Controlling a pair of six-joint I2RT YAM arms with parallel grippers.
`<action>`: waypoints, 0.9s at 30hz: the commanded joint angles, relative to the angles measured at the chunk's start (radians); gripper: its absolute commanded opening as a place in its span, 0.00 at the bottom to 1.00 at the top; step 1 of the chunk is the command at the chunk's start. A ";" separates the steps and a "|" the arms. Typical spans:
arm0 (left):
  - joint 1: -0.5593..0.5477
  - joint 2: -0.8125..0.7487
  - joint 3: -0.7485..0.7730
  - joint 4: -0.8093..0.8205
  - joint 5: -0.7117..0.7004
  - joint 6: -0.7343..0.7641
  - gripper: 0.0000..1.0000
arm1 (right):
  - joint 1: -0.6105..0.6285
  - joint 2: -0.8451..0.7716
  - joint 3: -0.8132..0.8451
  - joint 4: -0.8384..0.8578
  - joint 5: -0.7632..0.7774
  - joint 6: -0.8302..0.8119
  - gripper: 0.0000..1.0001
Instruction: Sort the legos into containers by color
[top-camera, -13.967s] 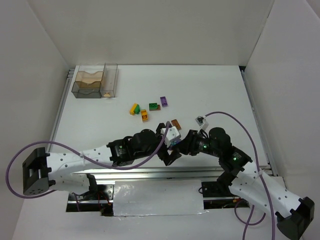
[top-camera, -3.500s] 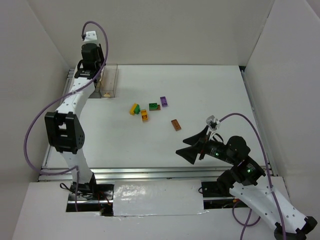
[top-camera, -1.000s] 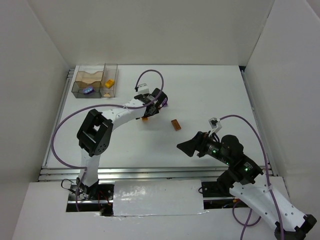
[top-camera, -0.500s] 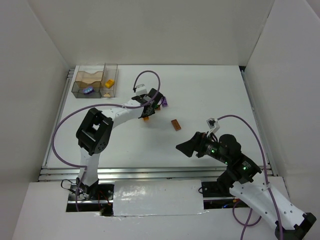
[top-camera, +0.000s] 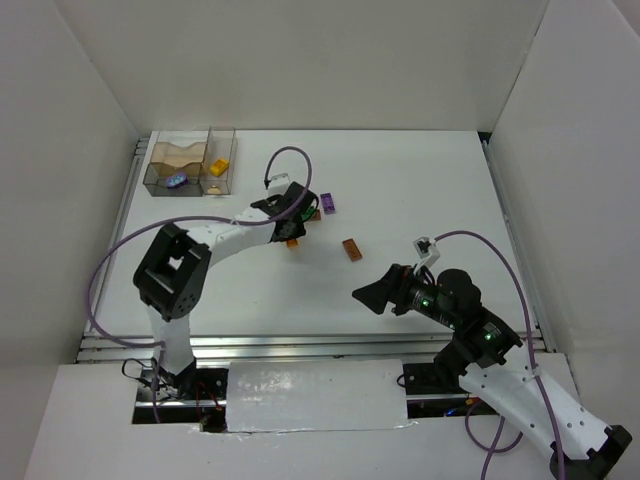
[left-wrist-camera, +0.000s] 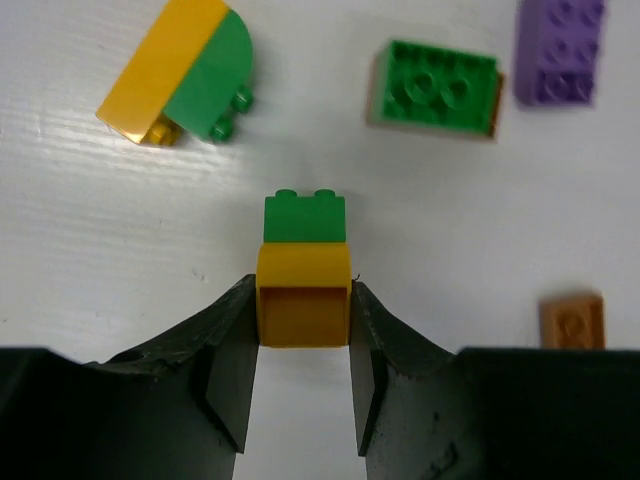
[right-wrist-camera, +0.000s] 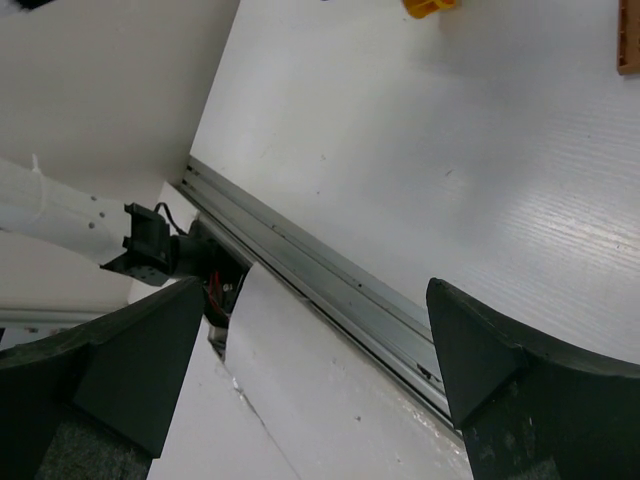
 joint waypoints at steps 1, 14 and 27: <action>-0.013 -0.282 -0.132 0.173 0.205 0.187 0.00 | -0.001 -0.016 0.036 0.002 0.051 -0.033 1.00; 0.021 -0.748 -0.442 0.567 1.391 0.398 0.00 | -0.012 0.102 0.202 0.146 -0.203 -0.204 1.00; -0.005 -0.839 -0.576 0.947 1.611 0.169 0.00 | -0.009 0.154 0.264 0.219 -0.485 -0.229 0.95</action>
